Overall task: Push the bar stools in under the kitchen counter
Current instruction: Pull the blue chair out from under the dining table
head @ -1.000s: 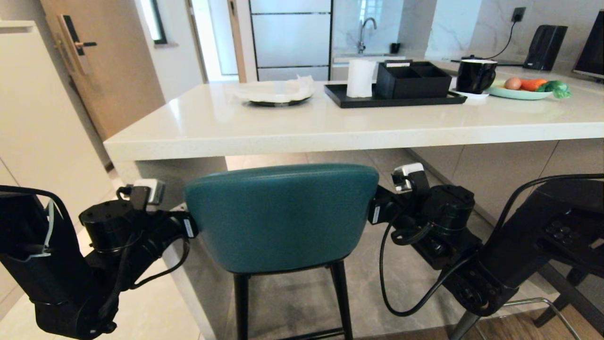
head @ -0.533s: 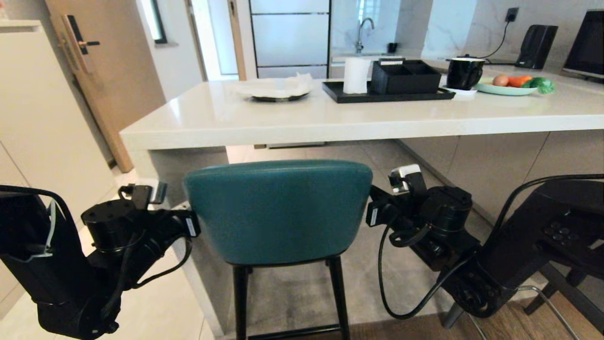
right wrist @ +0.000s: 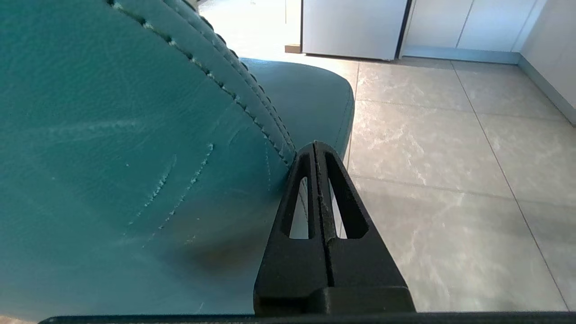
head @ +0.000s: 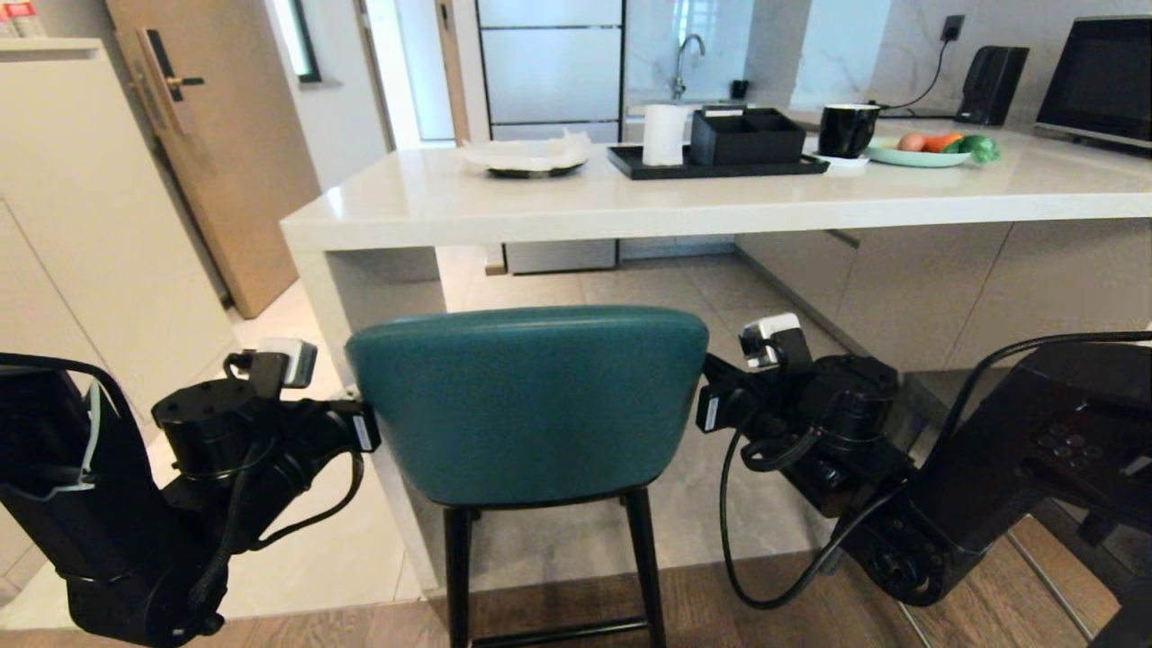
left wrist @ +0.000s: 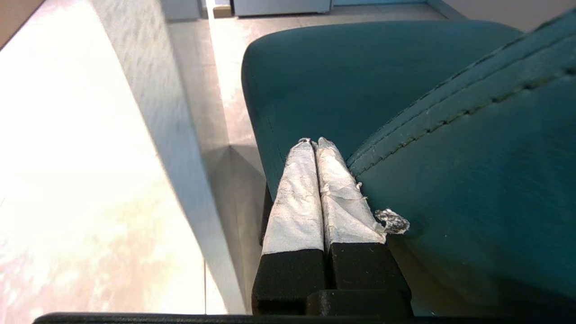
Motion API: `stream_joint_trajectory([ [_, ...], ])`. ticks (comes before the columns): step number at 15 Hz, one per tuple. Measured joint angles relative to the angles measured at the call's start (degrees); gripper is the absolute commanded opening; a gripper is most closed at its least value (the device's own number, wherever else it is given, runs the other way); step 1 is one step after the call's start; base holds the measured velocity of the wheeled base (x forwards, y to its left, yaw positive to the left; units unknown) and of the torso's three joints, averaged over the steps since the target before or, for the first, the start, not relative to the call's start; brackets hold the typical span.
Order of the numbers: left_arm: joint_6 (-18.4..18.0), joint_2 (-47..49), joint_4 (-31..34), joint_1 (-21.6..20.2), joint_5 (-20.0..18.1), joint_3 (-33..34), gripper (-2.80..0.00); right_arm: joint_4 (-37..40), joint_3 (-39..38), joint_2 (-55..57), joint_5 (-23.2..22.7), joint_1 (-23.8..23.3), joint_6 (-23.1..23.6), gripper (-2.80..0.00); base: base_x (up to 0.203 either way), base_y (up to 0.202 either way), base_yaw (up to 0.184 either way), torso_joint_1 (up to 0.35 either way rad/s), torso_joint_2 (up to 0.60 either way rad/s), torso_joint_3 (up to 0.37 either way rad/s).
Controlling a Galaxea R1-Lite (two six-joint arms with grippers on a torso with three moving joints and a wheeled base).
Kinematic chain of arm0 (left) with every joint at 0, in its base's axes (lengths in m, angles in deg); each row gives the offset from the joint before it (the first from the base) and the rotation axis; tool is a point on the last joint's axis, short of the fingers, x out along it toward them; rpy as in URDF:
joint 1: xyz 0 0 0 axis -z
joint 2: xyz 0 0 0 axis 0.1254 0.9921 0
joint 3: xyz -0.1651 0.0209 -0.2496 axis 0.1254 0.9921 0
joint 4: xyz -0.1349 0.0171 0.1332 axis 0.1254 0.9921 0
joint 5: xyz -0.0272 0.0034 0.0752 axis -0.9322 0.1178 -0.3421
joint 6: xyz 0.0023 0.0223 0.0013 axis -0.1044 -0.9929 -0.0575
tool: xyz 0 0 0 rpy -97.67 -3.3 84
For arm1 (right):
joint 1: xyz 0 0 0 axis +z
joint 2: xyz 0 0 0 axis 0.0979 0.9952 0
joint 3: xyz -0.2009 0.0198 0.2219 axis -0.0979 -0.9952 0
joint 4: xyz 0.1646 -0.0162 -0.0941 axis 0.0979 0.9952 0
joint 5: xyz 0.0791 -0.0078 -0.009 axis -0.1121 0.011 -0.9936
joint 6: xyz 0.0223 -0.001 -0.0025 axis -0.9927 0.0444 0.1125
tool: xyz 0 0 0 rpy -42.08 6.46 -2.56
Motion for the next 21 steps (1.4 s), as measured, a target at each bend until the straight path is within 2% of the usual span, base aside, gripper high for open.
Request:
stream_joint_trajectory([
  [17,0.02,-2.14,-0.37,1.88,1.43,1.9,-2.8,-0.18,-2.18,-1.98,0.96,0.35,-0.04,-2.8,-0.193,0.0,-0.001,0.003,0.0,0.002],
  [21,0.04,-2.12,-0.35,1.9,1.45,2.05,-2.8,-0.4,-2.23,-2.01,0.94,0.37,-0.04,-2.8,-0.021,0.0,0.001,-0.003,0.0,0.003],
])
